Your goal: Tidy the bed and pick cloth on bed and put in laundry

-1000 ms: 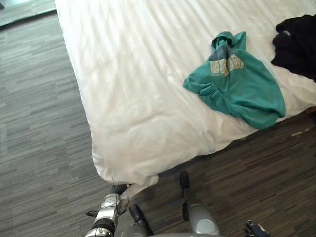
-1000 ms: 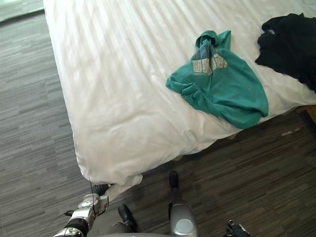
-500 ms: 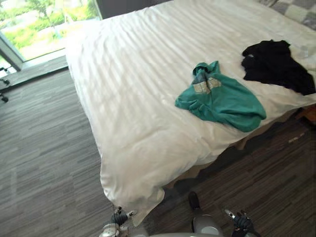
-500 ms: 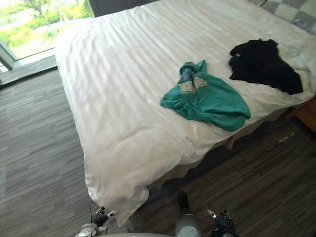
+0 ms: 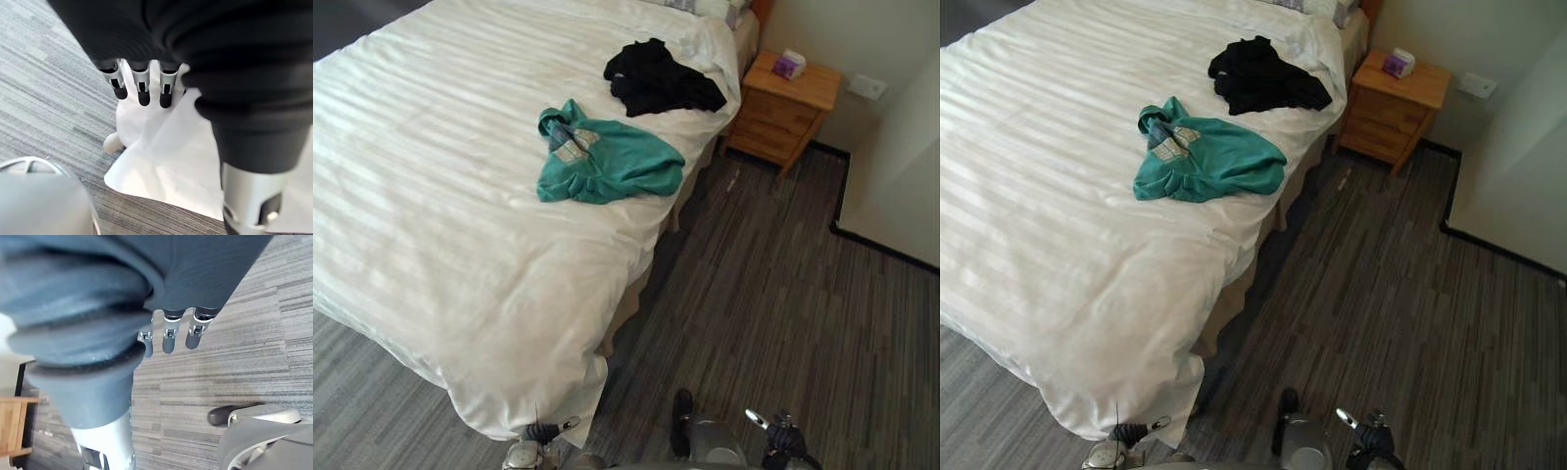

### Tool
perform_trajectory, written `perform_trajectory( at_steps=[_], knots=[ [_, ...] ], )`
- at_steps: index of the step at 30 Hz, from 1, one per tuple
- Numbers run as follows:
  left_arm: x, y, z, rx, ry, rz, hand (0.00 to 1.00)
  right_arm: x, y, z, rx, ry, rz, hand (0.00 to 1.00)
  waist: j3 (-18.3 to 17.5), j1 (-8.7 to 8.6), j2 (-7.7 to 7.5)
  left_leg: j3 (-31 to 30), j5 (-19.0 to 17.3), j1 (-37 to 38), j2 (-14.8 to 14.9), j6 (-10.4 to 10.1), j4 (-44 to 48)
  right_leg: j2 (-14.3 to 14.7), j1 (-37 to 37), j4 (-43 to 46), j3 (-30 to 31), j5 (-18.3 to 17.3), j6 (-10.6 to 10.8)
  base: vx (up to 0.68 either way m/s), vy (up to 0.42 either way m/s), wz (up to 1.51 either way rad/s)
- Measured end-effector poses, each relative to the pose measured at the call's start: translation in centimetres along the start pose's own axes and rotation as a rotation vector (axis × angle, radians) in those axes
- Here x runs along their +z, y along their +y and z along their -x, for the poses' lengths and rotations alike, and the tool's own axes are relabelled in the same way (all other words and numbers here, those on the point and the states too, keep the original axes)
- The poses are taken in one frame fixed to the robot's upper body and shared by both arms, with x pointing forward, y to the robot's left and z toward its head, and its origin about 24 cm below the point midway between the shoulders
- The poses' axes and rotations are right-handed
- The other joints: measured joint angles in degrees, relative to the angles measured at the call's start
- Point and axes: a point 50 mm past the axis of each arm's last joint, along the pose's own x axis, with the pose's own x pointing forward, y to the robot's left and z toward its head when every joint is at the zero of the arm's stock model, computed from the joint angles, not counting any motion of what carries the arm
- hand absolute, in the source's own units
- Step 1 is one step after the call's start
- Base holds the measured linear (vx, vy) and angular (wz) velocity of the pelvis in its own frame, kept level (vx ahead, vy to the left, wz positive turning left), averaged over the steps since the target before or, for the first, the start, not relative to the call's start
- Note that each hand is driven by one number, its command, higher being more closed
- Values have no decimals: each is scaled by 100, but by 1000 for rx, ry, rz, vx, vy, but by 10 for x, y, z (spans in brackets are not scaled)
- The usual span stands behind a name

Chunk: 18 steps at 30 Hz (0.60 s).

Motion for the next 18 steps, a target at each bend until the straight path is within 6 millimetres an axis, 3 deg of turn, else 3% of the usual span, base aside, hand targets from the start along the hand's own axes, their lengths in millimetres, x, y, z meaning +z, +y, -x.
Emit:
perform_trajectory(
  at_steps=[1, 3, 4, 5, 6, 7, 9, 10, 12, 14, 15, 18],
  knots=[
    [-4, 2, 1, 6, 12, 2, 0, 3, 2, -1, 7, -9, 13, 0, -59, 66, -46, 180, -7, 39, -105, -11, 14, -52, 75, 8, -64, -112, 40, 5, 26, -98],
    [-8, -1, 2, 2, 24, 13, 0, 10, 7, -3, 19, -40, 13, 0, -99, 206, -19, 314, -16, -407, 23, 5, 420, 290, 322, -1208, 263, 348, 85, -105, 27, -125],
    [-8, 3, 2, 10, 19, 6, 0, 14, 13, -5, 26, -43, 8, 0, -218, 285, -10, 210, 30, -589, -130, -30, -364, 489, 497, -2209, 725, 664, 241, -143, 0, -123],
    [-5, 1, 2, 4, 11, 6, 0, 18, 11, -7, 21, -52, 10, 0, -211, 308, 98, 256, 362, -580, 1, -234, -907, 532, 411, -1910, 532, 392, 205, -131, -35, -116],
    [-4, 3, 1, 11, 6, 2, 0, 18, 14, -7, 27, -49, 7, 0, -196, 331, -4, 370, 327, -541, -61, -204, -952, 418, 360, -1690, 439, 153, 277, -69, -77, -106],
    [2, 8, -1, 21, -7, -10, 0, 15, 21, -7, 45, -39, 1, 0, -153, 358, -142, 613, 306, -637, -21, -199, -686, 367, 484, -1985, 441, 134, 469, -69, -87, -74],
    [2, 4, 0, 12, -6, -3, 0, 4, 16, -3, 32, -13, 8, 0, -129, 327, -90, 710, 244, -662, 248, -258, -138, 554, 873, -2675, 492, 577, 459, -119, -113, -52],
    [1, 2, 0, 8, -6, -2, 0, 1, 14, -2, 26, -5, 10, 0, -115, 327, -65, 715, 211, -662, 332, -273, 49, 599, 987, -2818, 529, 631, 447, -152, -121, -53],
    [5, 0, 0, 6, -17, 3, 0, -7, 6, 1, 8, 16, 18, 0, -59, 342, 23, 398, 177, -857, 586, -334, 875, 693, 1124, -3008, 822, 727, 419, -120, -89, -66],
    [1, -7, 1, -6, -7, 24, 0, -7, -5, -2, -15, 28, 63, 0, -27, 377, 170, -1236, 187, -1174, 265, -449, 944, 721, 914, -2999, 1307, 859, 412, -106, -18, -108],
    [-2, -8, 2, -9, 0, 27, 0, -8, -9, -3, -25, 38, 78, 0, -24, 390, 208, -1684, 229, -1102, 77, -574, 724, 720, 823, -2998, 1489, 911, 429, -74, 47, -93],
    [-3, -9, 2, -8, 3, 26, 0, -22, -20, 1, -58, 96, 86, 0, -35, 295, 250, -1956, 252, -787, -130, -606, 57, 713, 885, -3350, 1586, 1237, 539, -26, 60, -34]
  ],
)
